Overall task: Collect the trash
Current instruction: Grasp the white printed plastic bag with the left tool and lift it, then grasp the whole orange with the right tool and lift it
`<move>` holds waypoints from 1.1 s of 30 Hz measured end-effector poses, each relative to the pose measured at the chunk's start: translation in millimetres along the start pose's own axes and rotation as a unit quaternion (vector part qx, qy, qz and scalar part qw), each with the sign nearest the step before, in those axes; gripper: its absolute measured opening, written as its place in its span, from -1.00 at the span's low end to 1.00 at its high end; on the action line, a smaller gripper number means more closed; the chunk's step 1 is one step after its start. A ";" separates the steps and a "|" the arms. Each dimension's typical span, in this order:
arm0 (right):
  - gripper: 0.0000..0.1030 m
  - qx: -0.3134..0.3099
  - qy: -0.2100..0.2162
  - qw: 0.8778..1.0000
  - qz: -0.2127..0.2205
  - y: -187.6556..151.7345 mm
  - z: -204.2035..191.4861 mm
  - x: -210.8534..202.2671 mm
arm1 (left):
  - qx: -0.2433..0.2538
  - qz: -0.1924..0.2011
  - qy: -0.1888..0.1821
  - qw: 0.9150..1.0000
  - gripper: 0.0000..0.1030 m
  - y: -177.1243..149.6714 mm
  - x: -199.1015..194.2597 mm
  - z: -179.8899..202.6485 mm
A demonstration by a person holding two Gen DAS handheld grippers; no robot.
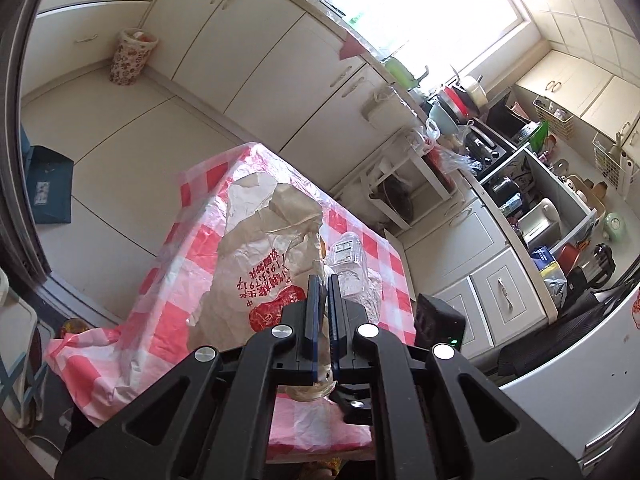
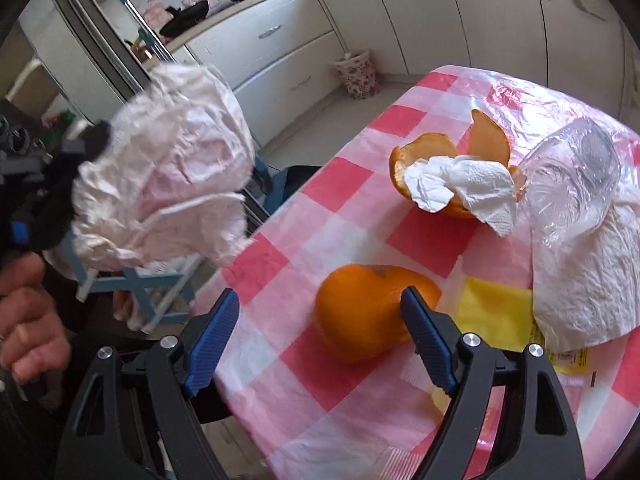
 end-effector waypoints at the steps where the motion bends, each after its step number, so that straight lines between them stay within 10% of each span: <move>1: 0.55 -0.003 -0.009 1.000 0.000 1.2 -1.3 3.7 | 0.001 0.000 0.000 1.000 -0.91 0.3 -0.5 -0.1; 9: 0.30 -0.027 -0.072 0.997 -0.007 -2.8 12.6 12.5 | 0.008 -0.012 -0.003 1.000 -0.91 -5.6 3.1 1.1; 19: -0.49 -0.033 -0.020 0.999 -0.026 -7.3 -4.4 13.9 | 0.009 -0.022 0.006 1.000 -0.91 -8.4 10.6 2.0; 27: -0.50 0.002 -0.014 1.000 0.002 -2.9 9.5 -13.3 | 0.040 -0.073 0.072 0.994 -0.88 -17.6 27.2 -6.3; 29: -0.50 0.009 -0.017 1.000 0.007 -1.0 15.0 -17.7 | 0.047 -0.095 0.109 0.988 -0.78 -24.7 30.4 -18.4; 33: -0.50 0.028 -0.009 0.999 0.032 5.0 22.6 -31.9 | -0.023 -0.131 0.079 0.988 0.12 -37.4 16.8 -60.9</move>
Point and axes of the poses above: each gripper's, at about its wrist camera, not at the fingertips, and x roughly the way its jaws point, z to its right, y to its top, the point moved 5 cm from there along x, roughly the way its jaws point, and after that the axes turned 6 degrees about x, right-handed, at the moved point
